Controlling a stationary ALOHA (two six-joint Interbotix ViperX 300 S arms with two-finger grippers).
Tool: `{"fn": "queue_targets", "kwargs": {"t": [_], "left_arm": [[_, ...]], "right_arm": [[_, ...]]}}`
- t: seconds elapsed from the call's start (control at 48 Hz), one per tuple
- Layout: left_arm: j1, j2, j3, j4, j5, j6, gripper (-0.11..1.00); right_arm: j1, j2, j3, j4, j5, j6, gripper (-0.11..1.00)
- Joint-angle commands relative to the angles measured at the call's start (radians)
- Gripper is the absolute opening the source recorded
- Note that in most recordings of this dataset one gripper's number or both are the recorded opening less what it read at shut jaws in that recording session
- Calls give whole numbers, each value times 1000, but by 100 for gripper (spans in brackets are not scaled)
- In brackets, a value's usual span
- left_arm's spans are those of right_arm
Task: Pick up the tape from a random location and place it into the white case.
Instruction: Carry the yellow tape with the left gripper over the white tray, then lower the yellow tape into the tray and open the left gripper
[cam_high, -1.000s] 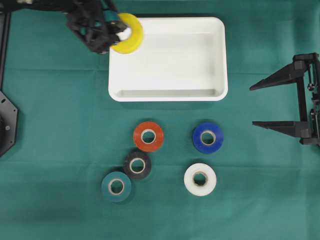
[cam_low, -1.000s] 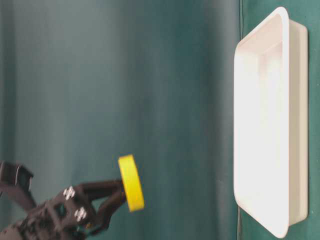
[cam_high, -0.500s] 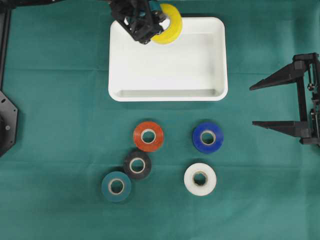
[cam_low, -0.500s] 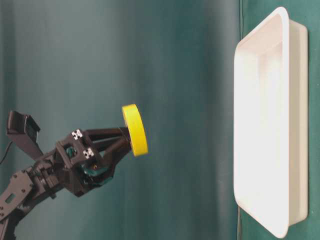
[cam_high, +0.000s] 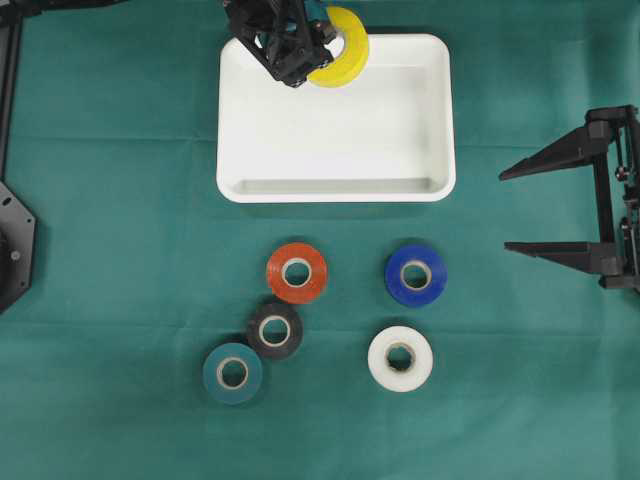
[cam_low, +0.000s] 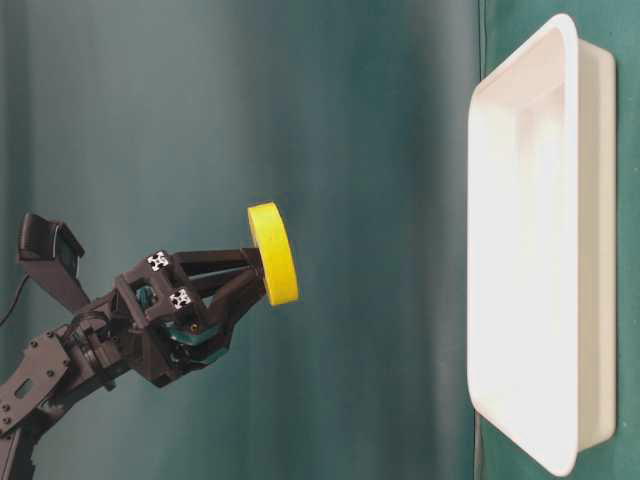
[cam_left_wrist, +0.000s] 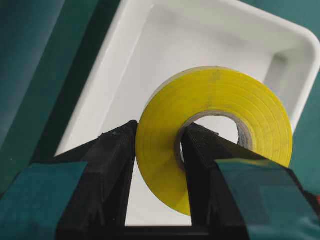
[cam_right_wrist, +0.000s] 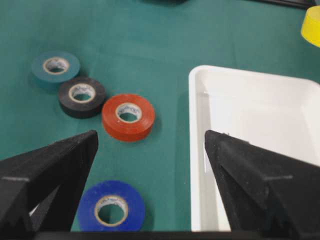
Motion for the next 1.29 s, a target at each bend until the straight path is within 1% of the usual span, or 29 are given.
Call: {"fn": "queue_targets", "kwargs": {"t": [0.0,0.854,1.083,1.271], "left_arm": [[-2,-21,-14,-2,-3,-2,23],[-6,-23,-12,-5,-2,-3,23],[-6,-20,11,-5,-8,-3,23],[-6,2,54,-3,-44,-3,23]], "right_arm": [[-2,3,-28,-2,-5,-2,90],[0,3,-29,-3,-3,-2,90],[-2,5,-29,-3,-5,-2,90],[-2,3,-29,-3,-8,-2,90]]}}
